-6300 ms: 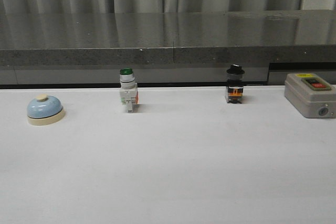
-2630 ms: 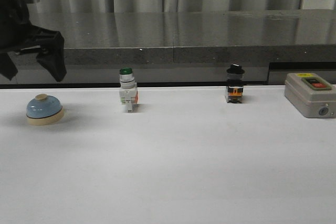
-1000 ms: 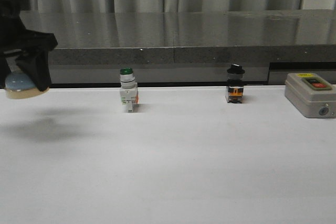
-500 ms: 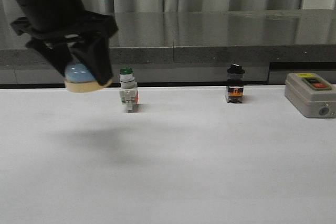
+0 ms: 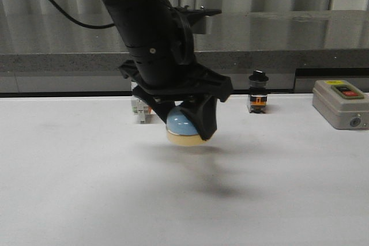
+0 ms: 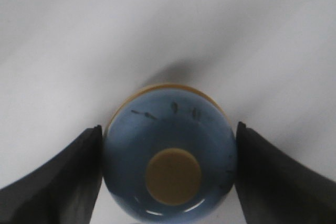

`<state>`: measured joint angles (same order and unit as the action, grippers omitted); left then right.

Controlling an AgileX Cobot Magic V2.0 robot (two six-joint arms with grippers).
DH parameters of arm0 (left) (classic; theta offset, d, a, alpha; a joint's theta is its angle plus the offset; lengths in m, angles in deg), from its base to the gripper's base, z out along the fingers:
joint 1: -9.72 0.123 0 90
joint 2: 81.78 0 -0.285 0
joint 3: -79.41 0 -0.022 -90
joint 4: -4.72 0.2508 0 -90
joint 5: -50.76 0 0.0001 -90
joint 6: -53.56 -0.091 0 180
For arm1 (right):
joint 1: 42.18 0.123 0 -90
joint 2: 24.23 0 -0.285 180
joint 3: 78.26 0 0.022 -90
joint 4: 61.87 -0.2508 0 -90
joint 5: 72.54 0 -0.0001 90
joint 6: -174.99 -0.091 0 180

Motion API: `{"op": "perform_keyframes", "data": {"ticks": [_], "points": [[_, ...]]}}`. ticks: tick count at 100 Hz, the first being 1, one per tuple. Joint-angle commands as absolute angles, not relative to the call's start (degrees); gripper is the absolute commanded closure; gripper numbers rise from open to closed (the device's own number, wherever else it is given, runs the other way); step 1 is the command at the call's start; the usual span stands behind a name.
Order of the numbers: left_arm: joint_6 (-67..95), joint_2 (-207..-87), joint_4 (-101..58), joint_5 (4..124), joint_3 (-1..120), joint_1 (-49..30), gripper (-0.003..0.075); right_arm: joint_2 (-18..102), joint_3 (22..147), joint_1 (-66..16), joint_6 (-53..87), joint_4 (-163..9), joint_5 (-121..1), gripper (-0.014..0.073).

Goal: Place and press bell with both arms
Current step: 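Lift the bell with the left gripper and carry it toward table center, then set the bell down and open the left gripper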

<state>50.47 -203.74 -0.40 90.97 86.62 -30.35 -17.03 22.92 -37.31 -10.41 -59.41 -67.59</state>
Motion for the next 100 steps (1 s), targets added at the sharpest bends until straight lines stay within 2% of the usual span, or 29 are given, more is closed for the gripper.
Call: {"op": "perform_keyframes", "data": {"ticks": [1, 21, 31, 42, 56, 71, 80, 100], "points": [[50.68, -202.88, -1.13, 88.99, 90.12, -31.19, 0.0503, -18.18, 24.03, -37.73, -9.96, -59.26, -72.21, 0.0658], [50.68, -205.69, -1.01, 88.12, 91.10, -31.29, 0.0502, -18.18, 24.03, -37.73, -9.96, -59.26, -72.21, 0.0658], [50.68, -206.59, -1.01, 88.78, 91.10, -31.29, 0.0476, -18.18, 24.03, -37.73, -9.96, -59.26, -72.21, 0.0658], [50.61, -207.25, -1.01, 89.44, 91.19, -31.29, 0.0393, -18.18, 24.03, -37.73, -9.96, -59.26, -72.21, 0.0658], [50.61, -207.34, -1.09, 89.84, 91.19, -31.29, 0.0232, -18.18, 24.03, -37.73, -9.96, -59.26, -72.21, 0.0658], [50.61, -207.34, -1.54, 89.98, 91.62, -31.29, 0.0105, -18.18, 24.03, -37.73, -9.96, -59.26, -72.21, 0.0658], [50.61, -207.34, -1.81, 90.72, 92.49, -31.29, 0.0074, -18.18, 24.03, -37.73, -9.96, -59.26, -72.21, 0.0658], [50.61, -206.87, -1.81, 95.30, 96.84, -31.29, 0.0075, -18.18, 24.03, -37.73, -9.96, -59.26, -72.21, 0.0658]]}}
